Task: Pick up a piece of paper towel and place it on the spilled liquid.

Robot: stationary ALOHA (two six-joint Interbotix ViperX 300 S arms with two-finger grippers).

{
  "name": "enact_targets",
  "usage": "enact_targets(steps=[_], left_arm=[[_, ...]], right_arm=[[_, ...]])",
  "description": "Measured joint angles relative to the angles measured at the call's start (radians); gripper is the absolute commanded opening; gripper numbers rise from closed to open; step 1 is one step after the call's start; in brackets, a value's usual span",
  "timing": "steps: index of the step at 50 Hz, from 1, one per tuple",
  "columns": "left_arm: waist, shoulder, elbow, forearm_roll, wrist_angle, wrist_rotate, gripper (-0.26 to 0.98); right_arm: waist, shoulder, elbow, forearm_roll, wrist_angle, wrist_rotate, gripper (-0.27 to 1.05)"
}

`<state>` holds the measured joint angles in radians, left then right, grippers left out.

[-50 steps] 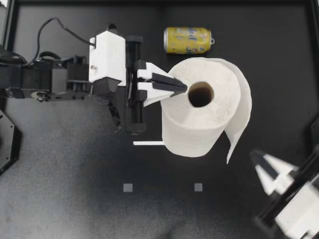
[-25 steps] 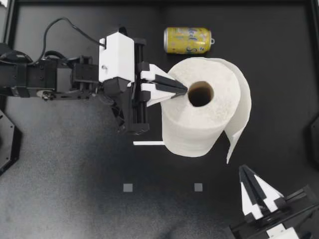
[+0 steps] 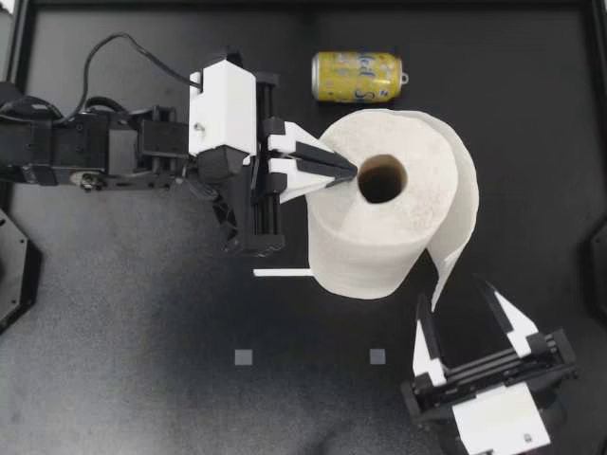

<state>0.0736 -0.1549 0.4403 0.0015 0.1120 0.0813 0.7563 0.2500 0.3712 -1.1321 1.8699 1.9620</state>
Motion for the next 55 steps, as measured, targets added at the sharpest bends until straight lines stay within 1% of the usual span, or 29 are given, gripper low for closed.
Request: enact_targets(steps=[9,20,25,32,37,41,46,47,51,55], left_arm=[[0.0,0.002,0.0,0.0,-0.002,-0.002,0.04],[0.0,0.002,0.0,0.0,-0.002,0.0,0.04],[0.0,0.002,0.0,0.0,-0.002,0.0,0.04],[0.0,0.002,0.0,0.0,-0.002,-0.002,0.04],[0.0,0.003,0.0,-0.002,-0.002,-0.002,0.04],[0.0,0.003,0.0,-0.005,-0.002,-0.002,0.04],[0.0,0.003,0.002,-0.006,-0.003,-0.002,0.04],[0.0,0.003,0.002,-0.006,-0.003,-0.002,0.04],[0.0,0.005,0.002,-0.008,-0.003,-0.003,0.04],[0.0,0.005,0.002,-0.009,-0.003,-0.003,0.04]], right_arm=[[-0.009,-0.011,0.034,0.0,0.0,0.003,0.75],[-0.044,-0.029,0.058,0.0,0.0,0.005,0.73],[-0.048,-0.034,0.064,0.0,0.0,0.006,0.7],[-0.051,-0.04,0.072,-0.003,0.0,0.006,0.61],[-0.055,-0.043,0.074,-0.006,0.0,0.006,0.53],[-0.057,-0.043,0.072,-0.009,-0.002,0.014,0.43],[-0.058,-0.043,0.074,-0.009,-0.003,0.032,0.23],[-0.058,-0.044,0.074,-0.009,-0.006,0.037,0.16],[-0.058,-0.048,0.074,-0.009,-0.02,0.052,-0.01],[-0.058,-0.054,0.077,-0.008,-0.031,0.057,-0.11]])
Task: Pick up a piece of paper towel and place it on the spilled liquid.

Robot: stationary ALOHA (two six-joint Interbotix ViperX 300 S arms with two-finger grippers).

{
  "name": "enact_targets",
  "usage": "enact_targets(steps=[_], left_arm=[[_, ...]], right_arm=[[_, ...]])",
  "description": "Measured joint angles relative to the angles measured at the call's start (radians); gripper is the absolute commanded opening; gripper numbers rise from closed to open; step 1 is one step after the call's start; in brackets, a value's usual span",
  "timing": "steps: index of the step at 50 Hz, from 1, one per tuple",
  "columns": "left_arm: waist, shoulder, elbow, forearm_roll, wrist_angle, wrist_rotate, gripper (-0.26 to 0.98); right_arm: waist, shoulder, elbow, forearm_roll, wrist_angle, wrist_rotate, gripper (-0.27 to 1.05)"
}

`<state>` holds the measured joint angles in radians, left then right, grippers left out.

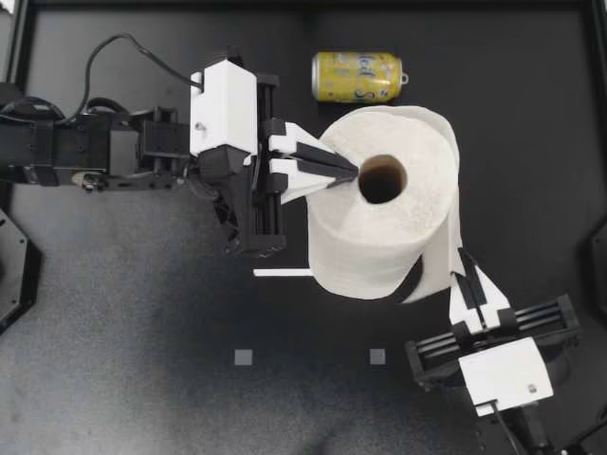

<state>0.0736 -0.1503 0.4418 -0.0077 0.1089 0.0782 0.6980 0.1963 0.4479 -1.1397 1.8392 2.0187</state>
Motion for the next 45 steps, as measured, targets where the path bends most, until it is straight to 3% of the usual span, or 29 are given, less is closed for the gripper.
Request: enact_targets(steps=[17,45], left_arm=[[0.0,0.006,-0.005,-0.002,0.017,0.0,0.04],[0.002,0.009,-0.005,-0.011,0.038,-0.031,0.04]], right_arm=[[0.002,-0.005,0.002,0.021,-0.008,-0.008,-0.13],[0.017,-0.107,0.126,0.087,-0.006,0.015,-0.13]])
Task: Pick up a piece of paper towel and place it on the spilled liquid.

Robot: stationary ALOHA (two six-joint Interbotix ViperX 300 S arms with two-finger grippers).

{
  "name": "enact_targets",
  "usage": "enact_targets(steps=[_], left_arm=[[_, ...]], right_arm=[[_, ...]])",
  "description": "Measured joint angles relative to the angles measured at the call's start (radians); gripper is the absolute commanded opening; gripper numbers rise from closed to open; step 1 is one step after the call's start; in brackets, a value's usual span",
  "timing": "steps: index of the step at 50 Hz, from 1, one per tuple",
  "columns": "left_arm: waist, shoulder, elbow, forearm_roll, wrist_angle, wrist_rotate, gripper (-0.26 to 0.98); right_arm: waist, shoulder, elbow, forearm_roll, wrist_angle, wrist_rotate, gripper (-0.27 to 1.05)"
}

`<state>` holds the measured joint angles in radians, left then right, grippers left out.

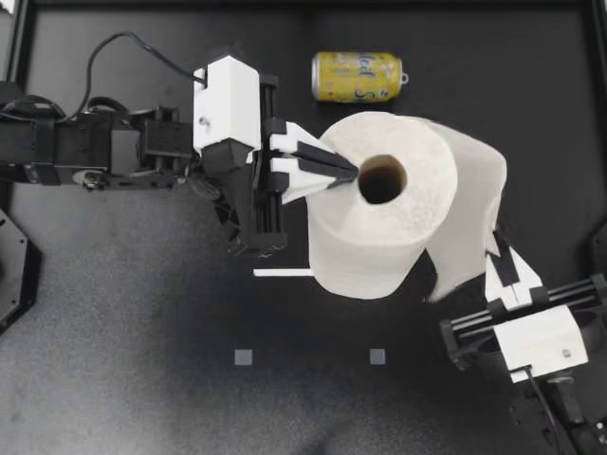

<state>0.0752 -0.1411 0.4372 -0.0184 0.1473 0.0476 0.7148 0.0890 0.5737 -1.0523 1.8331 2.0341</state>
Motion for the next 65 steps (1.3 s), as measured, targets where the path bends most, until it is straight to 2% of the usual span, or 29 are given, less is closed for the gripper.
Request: enact_targets(steps=[16,28,31,38,47,57,65], left_arm=[[0.002,0.012,-0.003,0.0,0.0,-0.011,0.04],[0.006,0.014,-0.003,-0.002,0.002,-0.012,0.04],[0.006,0.014,-0.003,-0.002,0.003,-0.012,0.04],[0.006,0.014,-0.003,-0.002,0.006,-0.011,0.04],[0.008,0.014,-0.003,-0.002,0.006,-0.012,0.04],[0.008,0.014,-0.003,-0.002,0.006,-0.012,0.04],[0.008,0.014,-0.005,-0.003,0.006,-0.014,0.04]], right_arm=[[0.071,0.002,0.074,0.186,0.0,0.184,-0.13],[0.092,0.006,0.137,0.258,-0.051,0.267,-0.13],[0.094,0.011,0.155,0.304,-0.078,0.282,-0.13],[0.129,0.009,0.172,0.431,-0.054,0.255,-0.13],[0.161,-0.015,0.176,0.565,0.055,0.124,-0.13],[0.161,-0.064,0.204,0.546,0.077,0.112,-0.13],[0.15,-0.121,0.221,0.334,0.071,0.129,-0.13]])
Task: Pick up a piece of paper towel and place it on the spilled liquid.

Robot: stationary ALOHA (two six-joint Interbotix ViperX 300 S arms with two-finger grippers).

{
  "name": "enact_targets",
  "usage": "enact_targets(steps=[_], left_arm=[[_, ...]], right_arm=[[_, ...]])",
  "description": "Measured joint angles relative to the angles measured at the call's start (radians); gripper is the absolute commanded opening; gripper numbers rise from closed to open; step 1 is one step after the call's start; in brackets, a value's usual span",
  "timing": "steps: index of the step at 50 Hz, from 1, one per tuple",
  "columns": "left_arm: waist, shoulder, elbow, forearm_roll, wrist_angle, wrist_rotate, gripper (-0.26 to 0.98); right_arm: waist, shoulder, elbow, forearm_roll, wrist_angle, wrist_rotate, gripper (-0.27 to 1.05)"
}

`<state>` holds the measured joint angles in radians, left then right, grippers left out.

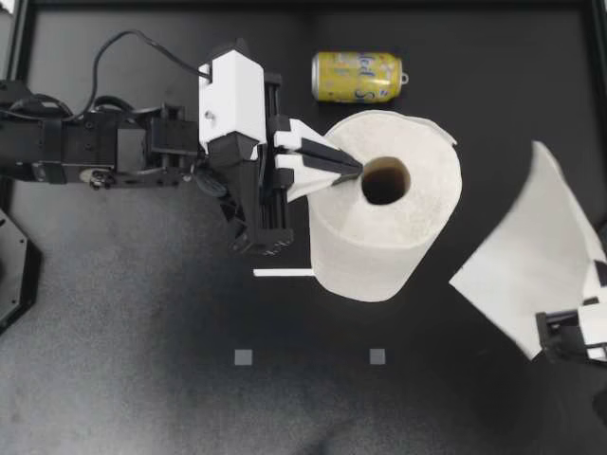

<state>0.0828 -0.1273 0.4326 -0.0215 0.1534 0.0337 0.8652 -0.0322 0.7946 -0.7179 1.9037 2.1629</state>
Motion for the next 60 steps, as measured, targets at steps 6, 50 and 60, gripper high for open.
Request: enact_targets(steps=[6,50,60], left_arm=[[0.0,0.0,0.002,0.0,-0.002,0.0,0.04],[-0.023,-0.097,0.094,0.003,-0.233,0.02,0.04],[-0.034,-0.144,0.13,0.009,-0.305,0.021,0.04]], right_arm=[[-0.063,-0.06,0.044,-0.144,-0.06,-0.002,-0.13],[-0.732,-0.73,0.44,-0.569,-0.595,-0.288,-0.13],[-0.976,-0.741,0.44,-0.652,-0.882,-0.328,-0.13]])
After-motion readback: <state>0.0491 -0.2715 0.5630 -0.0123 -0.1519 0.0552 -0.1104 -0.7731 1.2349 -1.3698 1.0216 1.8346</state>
